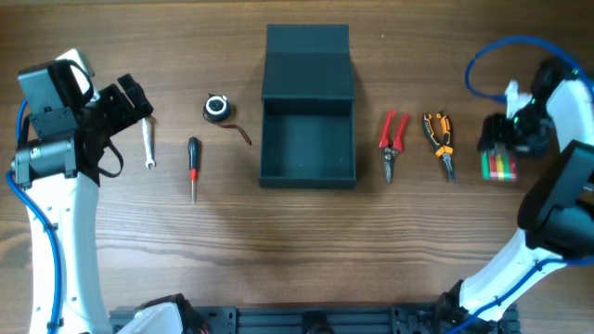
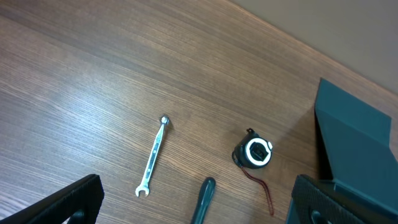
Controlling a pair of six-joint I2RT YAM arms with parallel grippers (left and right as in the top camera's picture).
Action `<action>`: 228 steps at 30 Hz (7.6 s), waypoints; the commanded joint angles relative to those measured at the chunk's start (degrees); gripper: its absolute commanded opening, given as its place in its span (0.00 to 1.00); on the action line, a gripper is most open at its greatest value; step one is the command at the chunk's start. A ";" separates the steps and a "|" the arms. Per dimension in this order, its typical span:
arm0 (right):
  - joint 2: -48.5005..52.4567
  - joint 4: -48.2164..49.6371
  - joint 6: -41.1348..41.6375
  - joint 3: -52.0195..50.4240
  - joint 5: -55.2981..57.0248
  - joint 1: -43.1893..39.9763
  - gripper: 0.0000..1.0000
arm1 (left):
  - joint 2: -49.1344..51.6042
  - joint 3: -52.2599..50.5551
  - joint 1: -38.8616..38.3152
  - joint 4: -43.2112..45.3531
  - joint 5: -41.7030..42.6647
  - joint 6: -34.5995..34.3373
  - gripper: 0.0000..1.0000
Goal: Pack container
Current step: 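Carry the screwdriver case left and lower it into the green box, then release the case and move the right gripper over the orange pliers, then lower the right gripper and grasp the orange-black pliers handles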
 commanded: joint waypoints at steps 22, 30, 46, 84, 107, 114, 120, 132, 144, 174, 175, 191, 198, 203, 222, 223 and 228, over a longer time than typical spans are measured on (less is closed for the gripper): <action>-2.47 1.70 -29.38 16.11 -8.26 55.93 0.04 | 0.28 1.38 0.31 0.00 -0.59 0.92 1.00; 1.79 -0.70 -33.11 15.80 -8.28 55.93 0.05 | 0.28 1.38 0.31 -0.02 -0.59 0.92 1.00; 5.14 1.95 -39.85 13.90 -10.51 50.99 0.15 | 0.28 1.38 0.31 0.00 -0.59 0.92 1.00; 5.22 17.40 -41.68 1.84 -13.51 46.82 0.64 | 0.28 1.38 0.31 -0.02 -0.59 0.92 1.00; 0.48 5.95 -10.36 12.90 -7.93 46.71 1.00 | 0.28 1.38 0.31 -0.02 -0.59 0.92 1.00; -7.91 1.11 -1.18 21.14 -1.27 39.98 1.00 | 0.28 1.38 0.31 0.00 -0.59 0.92 1.00; -7.98 -1.31 9.33 16.79 -2.64 22.62 1.00 | 0.28 1.38 0.31 0.00 -0.59 0.92 1.00; -7.98 11.32 8.96 -14.25 -9.88 12.07 0.82 | 0.28 1.38 0.31 -0.02 -0.59 0.92 1.00; -7.98 20.41 5.86 -23.58 -5.05 12.07 0.77 | 0.28 1.38 0.31 -0.02 -0.59 0.92 1.00; -7.96 30.42 -4.52 -27.93 -3.76 12.04 0.76 | 0.28 1.38 0.31 -0.02 -0.59 0.92 1.00; -7.96 30.91 -3.87 -27.87 -4.59 12.04 0.76 | 0.28 1.38 0.31 0.00 -0.59 0.92 1.00; -7.96 30.25 -1.66 -25.16 -9.25 12.11 0.76 | 0.28 1.38 0.31 0.00 -0.59 0.92 1.00; -7.91 31.02 -2.86 -26.01 -6.03 12.11 0.64 | 0.28 1.38 0.31 0.00 -0.59 0.92 1.00; -6.69 31.63 -2.84 -27.41 -4.00 12.44 0.66 | 0.28 1.38 0.31 -0.02 -0.59 0.92 1.00; -3.89 31.80 3.15 -26.97 -0.42 14.47 0.43 | 0.28 1.38 0.31 -0.02 -0.59 0.92 1.00; -3.89 31.52 3.15 -26.47 -0.42 14.47 0.43 | 0.28 1.38 0.31 -0.02 -0.59 0.92 1.00; -3.91 27.98 3.17 -21.73 -0.42 14.49 0.37 | 0.28 1.38 0.31 -0.02 -0.59 0.92 1.00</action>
